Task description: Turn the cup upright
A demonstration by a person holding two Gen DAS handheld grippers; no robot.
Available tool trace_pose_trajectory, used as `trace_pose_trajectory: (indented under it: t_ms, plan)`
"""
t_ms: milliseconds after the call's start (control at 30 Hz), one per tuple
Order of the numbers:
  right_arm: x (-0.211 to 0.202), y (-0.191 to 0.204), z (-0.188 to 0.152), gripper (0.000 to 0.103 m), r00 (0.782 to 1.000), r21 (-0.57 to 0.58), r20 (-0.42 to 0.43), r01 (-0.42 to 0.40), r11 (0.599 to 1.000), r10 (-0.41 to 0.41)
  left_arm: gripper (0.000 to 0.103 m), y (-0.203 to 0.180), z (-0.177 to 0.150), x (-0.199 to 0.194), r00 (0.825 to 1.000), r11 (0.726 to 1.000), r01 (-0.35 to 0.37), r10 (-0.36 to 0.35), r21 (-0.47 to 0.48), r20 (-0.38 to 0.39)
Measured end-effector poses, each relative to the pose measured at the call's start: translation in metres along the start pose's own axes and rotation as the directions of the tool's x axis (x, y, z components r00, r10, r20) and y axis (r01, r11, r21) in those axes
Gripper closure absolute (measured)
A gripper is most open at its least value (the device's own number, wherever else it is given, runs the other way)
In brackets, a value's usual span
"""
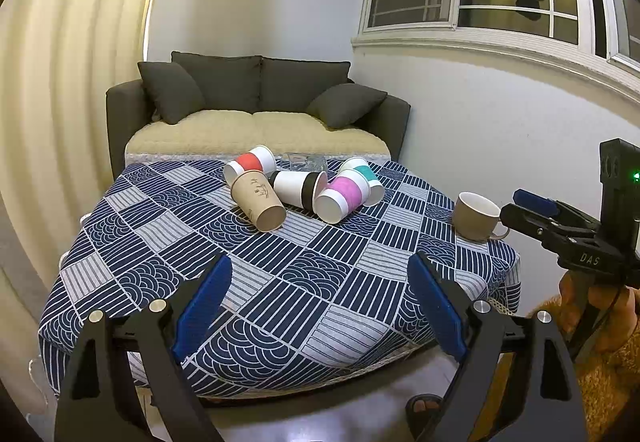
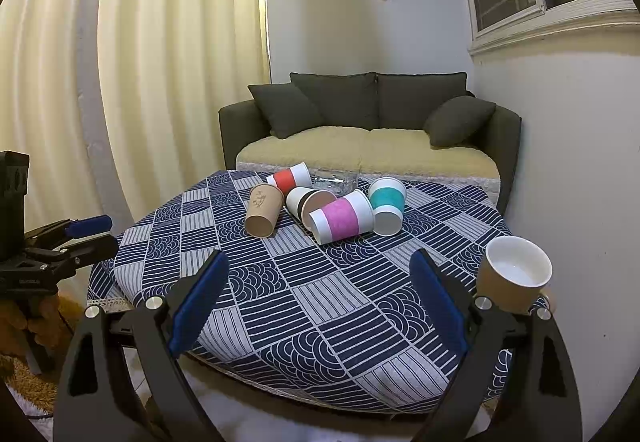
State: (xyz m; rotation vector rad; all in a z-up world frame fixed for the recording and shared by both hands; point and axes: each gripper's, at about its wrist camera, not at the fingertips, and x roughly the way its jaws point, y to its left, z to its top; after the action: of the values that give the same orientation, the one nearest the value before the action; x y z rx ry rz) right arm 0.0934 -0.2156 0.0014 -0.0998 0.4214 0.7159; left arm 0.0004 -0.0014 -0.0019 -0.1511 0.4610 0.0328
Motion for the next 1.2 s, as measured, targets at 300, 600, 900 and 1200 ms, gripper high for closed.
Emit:
trace_pose_trajectory:
  t_ms: [300, 600, 900, 1200]
  plan:
    - [-0.0004, 0.0011, 0.0002, 0.012, 1.000, -0.002, 0.000, 0.001, 1.000, -0.001, 0.016, 0.0007, -0.0002, 0.0008, 1.000, 1.000, 0.003, -0.003, -0.001, 0.001]
    - [-0.0015, 0.0019, -0.0004, 0.012, 1.000, -0.005, -0.003, 0.000, 1.000, 0.000, 0.016, 0.0003, -0.0009, 0.0013, 1.000, 1.000, 0.001, -0.001, 0.000, -0.002]
    - [-0.0011, 0.0013, 0.0008, 0.012, 1.000, -0.004, -0.005, 0.002, 1.000, -0.002, 0.016, -0.0002, -0.0007, 0.0007, 1.000, 1.000, 0.001, -0.001, 0.000, -0.003]
    - [-0.0010, 0.0018, 0.0011, 0.012, 1.000, -0.003, -0.008, 0.004, 1.000, -0.004, 0.016, -0.0002, -0.0004, 0.0006, 1.000, 1.000, 0.002, -0.002, 0.000, -0.005]
